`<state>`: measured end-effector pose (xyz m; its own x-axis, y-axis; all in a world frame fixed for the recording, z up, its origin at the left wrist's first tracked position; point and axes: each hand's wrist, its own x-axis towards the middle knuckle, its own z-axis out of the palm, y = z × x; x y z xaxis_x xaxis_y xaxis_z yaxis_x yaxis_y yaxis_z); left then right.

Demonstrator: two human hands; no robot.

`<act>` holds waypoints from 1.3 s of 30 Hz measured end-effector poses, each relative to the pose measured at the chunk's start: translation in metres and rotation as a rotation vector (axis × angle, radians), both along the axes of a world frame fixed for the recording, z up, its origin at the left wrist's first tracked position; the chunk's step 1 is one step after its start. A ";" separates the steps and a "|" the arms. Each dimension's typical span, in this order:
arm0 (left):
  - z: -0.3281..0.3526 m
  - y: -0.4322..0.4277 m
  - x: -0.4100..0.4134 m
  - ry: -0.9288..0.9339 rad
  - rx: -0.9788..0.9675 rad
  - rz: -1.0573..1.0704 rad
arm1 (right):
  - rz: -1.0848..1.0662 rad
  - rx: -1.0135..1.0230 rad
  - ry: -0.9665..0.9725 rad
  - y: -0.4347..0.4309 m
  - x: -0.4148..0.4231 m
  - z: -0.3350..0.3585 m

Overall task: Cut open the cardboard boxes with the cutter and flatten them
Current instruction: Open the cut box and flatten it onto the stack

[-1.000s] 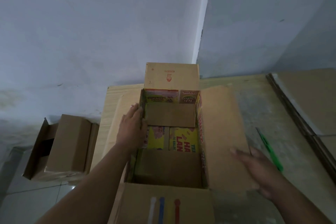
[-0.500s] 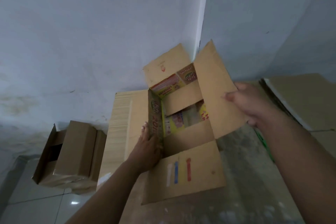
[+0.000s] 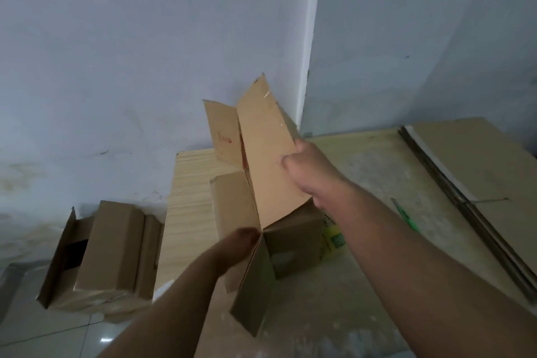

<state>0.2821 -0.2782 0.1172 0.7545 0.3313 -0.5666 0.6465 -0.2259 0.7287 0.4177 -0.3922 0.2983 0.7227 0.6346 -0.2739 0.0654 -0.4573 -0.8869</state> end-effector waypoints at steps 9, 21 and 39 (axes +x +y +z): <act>0.151 0.010 0.029 -0.548 0.098 0.363 | -0.231 0.205 0.067 0.008 -0.004 -0.024; 0.112 -0.045 0.091 -0.351 0.405 0.285 | -0.571 0.408 0.265 -0.033 0.040 -0.037; 0.124 -0.053 0.093 -0.322 0.486 0.363 | 0.310 0.403 0.251 -0.081 0.080 -0.021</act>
